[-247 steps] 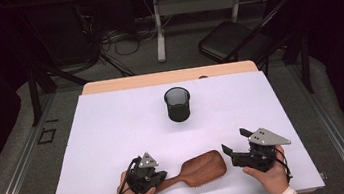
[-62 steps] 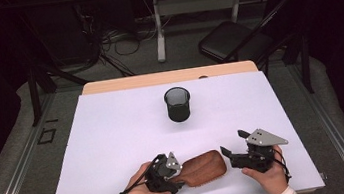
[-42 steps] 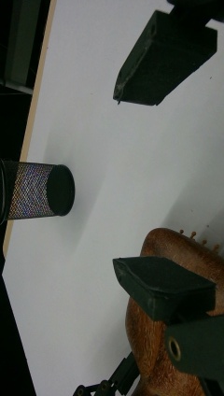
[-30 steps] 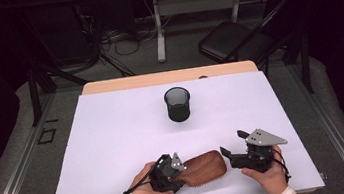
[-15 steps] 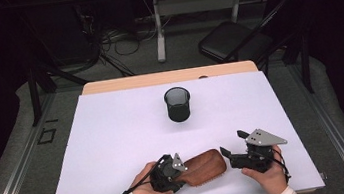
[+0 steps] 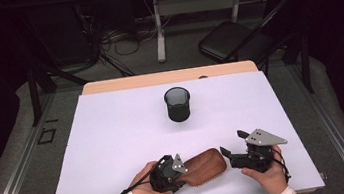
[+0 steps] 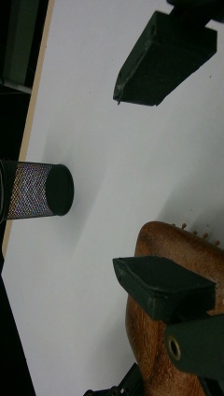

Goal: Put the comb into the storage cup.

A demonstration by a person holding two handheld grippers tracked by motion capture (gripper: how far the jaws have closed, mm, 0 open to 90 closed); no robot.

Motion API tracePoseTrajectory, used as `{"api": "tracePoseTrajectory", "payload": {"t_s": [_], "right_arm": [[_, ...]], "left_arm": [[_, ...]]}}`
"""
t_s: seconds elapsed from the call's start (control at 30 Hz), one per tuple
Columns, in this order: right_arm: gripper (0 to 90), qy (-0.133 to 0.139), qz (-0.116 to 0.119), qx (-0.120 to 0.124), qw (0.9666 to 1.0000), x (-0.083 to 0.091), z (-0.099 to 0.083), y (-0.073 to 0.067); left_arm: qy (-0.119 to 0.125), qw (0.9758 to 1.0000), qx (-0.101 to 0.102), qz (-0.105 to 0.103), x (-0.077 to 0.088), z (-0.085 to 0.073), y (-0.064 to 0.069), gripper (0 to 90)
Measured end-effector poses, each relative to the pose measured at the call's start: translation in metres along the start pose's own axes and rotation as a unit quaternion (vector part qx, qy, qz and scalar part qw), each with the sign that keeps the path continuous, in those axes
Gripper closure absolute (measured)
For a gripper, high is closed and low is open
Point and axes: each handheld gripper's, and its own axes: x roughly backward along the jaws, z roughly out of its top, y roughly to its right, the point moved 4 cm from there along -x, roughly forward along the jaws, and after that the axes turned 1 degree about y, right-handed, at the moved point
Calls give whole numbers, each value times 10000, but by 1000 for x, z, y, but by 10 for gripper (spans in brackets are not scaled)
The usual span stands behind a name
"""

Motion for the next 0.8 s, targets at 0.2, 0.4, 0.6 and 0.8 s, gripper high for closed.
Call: {"api": "tracePoseTrajectory", "payload": {"t_s": [0.2,0.4,0.6,0.8], "right_arm": [[162,-28,11,-2,10000,0,0,0],[164,-3,3,-4,10000,0,0,0],[164,0,-2,-28,10000,0,0,0],[164,10,-1,-28,10000,0,0,0]], "left_arm": [[67,10000,10,-54,0,-1,-1,717],[171,9998,52,-107,0,-3,-2,718],[286,9994,128,-156,0,-5,-2,720],[366,9989,202,-189,1,-5,-2,720]]}}
